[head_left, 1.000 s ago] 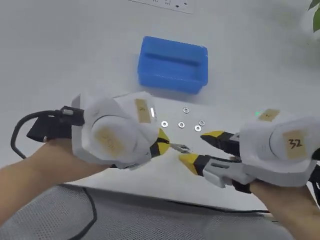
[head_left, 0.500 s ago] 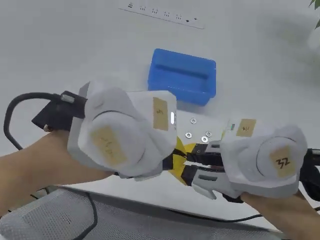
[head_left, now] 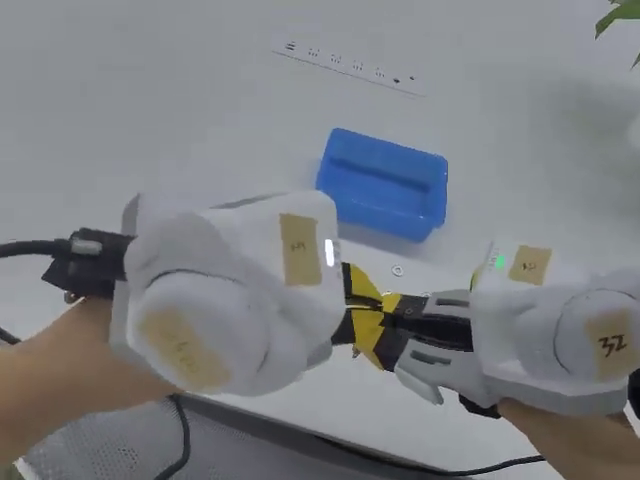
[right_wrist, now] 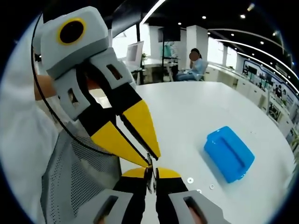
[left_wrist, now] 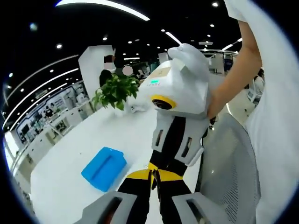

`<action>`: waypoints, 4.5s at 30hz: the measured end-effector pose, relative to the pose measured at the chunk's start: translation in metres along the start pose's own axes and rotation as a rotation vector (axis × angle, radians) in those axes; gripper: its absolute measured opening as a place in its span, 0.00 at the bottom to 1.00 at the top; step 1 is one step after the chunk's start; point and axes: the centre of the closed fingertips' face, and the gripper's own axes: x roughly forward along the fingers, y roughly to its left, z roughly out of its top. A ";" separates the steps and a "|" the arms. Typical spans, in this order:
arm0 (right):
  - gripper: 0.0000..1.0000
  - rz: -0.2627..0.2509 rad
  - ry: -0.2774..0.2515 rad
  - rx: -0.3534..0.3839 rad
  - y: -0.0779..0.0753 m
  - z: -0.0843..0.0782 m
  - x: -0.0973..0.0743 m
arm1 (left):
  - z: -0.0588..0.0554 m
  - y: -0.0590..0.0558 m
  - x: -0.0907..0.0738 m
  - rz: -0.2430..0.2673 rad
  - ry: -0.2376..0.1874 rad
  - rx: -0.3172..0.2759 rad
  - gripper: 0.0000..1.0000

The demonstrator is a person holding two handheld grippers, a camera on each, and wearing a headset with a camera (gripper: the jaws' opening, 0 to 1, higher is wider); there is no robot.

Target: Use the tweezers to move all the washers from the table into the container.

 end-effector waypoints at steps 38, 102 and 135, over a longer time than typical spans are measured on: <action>0.02 -0.315 -0.100 0.340 -0.120 -0.007 0.027 | -0.108 0.068 -0.072 0.616 0.016 -0.494 0.92; 0.02 -0.397 -0.108 0.504 -0.116 -0.040 0.032 | -0.127 0.067 -0.083 0.623 0.094 -0.467 0.81; 0.02 -0.373 -0.060 0.460 -0.113 -0.042 0.034 | -0.135 0.065 -0.078 0.605 0.132 -0.454 0.79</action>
